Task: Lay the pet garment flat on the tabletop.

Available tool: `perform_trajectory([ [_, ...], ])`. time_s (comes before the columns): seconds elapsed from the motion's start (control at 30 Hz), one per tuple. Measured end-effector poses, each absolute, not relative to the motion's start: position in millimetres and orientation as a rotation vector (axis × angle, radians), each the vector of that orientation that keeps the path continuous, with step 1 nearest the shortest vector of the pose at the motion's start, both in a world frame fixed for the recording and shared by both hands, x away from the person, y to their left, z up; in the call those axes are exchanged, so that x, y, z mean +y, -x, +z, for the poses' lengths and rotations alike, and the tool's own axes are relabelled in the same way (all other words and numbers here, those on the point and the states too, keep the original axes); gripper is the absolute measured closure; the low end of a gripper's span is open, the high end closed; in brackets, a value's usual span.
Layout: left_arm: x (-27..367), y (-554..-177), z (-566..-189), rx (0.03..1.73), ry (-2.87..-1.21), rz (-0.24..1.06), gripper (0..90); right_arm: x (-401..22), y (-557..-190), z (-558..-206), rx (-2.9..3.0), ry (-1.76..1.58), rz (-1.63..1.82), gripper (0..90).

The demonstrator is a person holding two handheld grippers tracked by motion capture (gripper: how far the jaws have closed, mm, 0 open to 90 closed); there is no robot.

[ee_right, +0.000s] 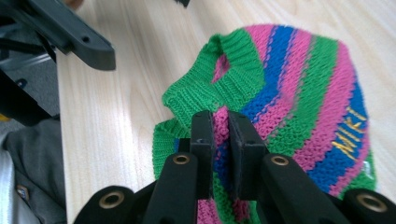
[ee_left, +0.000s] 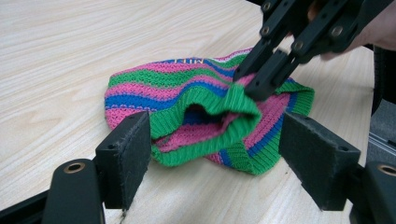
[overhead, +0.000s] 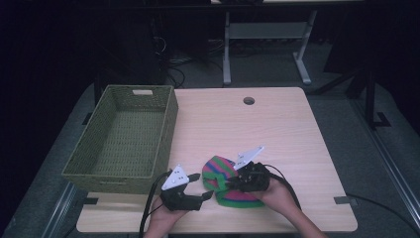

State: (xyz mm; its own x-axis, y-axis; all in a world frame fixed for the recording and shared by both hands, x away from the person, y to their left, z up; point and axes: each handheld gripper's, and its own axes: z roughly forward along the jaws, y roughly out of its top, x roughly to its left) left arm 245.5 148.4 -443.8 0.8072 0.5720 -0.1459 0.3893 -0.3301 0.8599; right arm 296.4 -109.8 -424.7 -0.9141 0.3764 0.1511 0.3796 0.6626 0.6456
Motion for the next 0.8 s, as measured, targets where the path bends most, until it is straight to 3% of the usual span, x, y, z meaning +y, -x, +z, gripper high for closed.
perform_trajectory([
  [0.4, 149.7, -248.7, -444.1, 0.75, -1.891, 0.154, 25.0, -130.3, -303.3, -401.7, -2.821, 0.689, -1.218, 80.8],
  [0.8, 145.3, -254.3, -444.3, 0.743, -1.905, 0.18, 25.0, -147.0, -309.2, -380.5, -2.781, 0.695, -1.317, 80.9],
])
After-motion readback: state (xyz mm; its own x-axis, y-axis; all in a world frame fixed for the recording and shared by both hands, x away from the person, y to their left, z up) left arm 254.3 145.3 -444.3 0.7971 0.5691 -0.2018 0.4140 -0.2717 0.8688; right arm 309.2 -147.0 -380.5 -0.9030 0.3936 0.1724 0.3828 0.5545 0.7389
